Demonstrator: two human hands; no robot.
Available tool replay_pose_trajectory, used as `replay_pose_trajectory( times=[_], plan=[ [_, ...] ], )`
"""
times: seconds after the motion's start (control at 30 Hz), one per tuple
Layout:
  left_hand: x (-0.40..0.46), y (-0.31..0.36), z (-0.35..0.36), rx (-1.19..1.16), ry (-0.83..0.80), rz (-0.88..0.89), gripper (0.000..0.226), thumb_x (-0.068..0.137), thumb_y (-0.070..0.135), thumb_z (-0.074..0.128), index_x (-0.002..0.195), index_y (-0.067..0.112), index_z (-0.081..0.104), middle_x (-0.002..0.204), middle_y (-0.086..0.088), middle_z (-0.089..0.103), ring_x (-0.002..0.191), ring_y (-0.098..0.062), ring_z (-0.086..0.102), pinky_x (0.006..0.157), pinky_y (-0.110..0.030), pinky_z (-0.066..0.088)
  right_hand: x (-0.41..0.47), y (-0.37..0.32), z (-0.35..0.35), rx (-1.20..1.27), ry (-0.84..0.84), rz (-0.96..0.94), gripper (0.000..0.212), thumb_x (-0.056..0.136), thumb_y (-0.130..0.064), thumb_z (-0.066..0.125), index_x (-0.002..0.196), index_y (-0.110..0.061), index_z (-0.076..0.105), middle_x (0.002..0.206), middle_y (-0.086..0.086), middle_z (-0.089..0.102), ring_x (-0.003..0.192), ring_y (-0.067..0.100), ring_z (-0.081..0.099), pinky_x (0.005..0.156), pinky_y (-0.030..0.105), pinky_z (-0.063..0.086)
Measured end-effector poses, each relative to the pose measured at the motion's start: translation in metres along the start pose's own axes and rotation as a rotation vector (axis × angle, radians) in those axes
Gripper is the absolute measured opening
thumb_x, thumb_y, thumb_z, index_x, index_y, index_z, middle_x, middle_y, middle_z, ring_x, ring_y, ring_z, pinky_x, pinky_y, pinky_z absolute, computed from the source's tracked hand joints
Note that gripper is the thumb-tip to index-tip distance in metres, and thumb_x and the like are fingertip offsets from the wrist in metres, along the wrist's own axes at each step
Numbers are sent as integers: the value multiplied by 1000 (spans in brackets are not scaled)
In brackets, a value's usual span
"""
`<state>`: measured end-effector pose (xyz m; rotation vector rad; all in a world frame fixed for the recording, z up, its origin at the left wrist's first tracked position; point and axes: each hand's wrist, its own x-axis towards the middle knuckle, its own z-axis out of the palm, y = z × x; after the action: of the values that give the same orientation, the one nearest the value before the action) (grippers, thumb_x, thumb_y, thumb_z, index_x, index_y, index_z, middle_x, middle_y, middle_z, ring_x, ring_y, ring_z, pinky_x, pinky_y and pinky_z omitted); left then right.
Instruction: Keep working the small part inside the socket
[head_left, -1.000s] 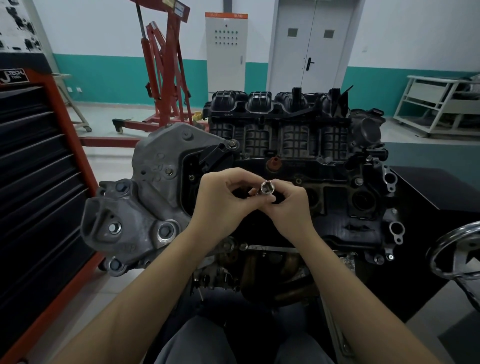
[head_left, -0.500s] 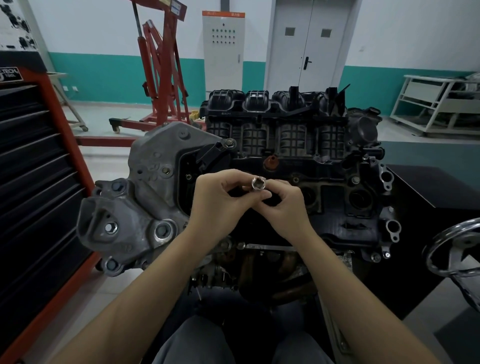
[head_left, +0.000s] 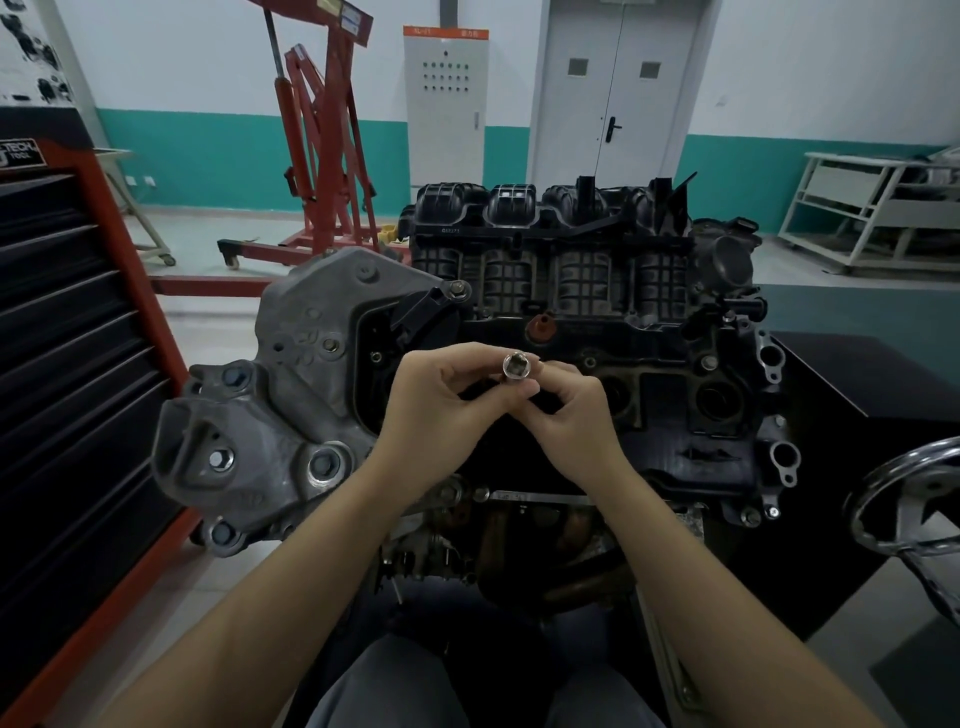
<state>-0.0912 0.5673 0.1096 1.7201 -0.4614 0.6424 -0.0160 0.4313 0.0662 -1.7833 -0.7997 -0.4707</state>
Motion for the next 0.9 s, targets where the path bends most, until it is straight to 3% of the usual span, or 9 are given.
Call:
replay_pose_trajectory(
  times=[0.1, 0.27, 0.4, 0.53, 0.67, 0.8, 0.9],
  plan=[
    [-1, 2, 0, 2, -31, 7, 21, 80, -4, 73, 100, 3, 73, 97, -8, 75, 96, -19, 71, 89, -34, 56, 0, 2, 2, 21, 52, -5, 13, 81, -17, 73, 93, -11, 75, 88, -1, 74, 89, 16, 65, 87, 38, 50],
    [0, 6, 3, 173, 83, 59, 26, 71, 7, 84, 84, 28, 73, 85, 9, 74, 84, -8, 71, 78, -27, 57, 0, 5, 3, 22, 79, 12, 14, 78, -14, 77, 92, -10, 75, 91, -3, 74, 95, 15, 65, 87, 31, 49],
    [-1, 6, 2, 99, 29, 33, 21, 77, -1, 77, 92, 14, 75, 91, 2, 76, 90, -10, 72, 83, -27, 57, 0, 5, 3, 19, 37, -30, 17, 80, -20, 72, 98, -19, 72, 95, -15, 70, 98, 7, 63, 91, 27, 46],
    [-1, 7, 3, 80, -20, 14, 23, 75, -2, 79, 96, 7, 74, 94, -3, 75, 94, -15, 71, 87, -33, 56, 0, 10, 5, 77, 66, 25, 12, 78, -11, 76, 90, -10, 75, 88, 0, 74, 93, 21, 66, 85, 44, 52],
    [0, 7, 6, 205, 60, 46, 19, 70, 9, 85, 84, 18, 75, 84, 7, 74, 85, -10, 70, 78, -32, 57, 0, 8, 5, 66, 79, 25, 13, 76, -9, 78, 90, -10, 75, 89, 0, 74, 94, 20, 66, 87, 45, 51],
    [0, 5, 4, 74, 9, 34, 25, 76, -1, 77, 91, 19, 75, 90, 6, 75, 89, -9, 71, 81, -24, 56, -1, 6, 1, 8, 14, -35, 22, 81, -13, 73, 103, -11, 72, 96, -5, 72, 97, 14, 64, 91, 35, 49],
    [1, 4, 0, -62, -84, 16, 30, 77, -6, 72, 96, 17, 73, 94, 3, 75, 95, -14, 71, 85, -24, 54, 0, 5, 2, 38, 24, -8, 18, 81, -9, 73, 98, -13, 73, 89, -4, 71, 92, 19, 65, 84, 38, 51]
  ],
)
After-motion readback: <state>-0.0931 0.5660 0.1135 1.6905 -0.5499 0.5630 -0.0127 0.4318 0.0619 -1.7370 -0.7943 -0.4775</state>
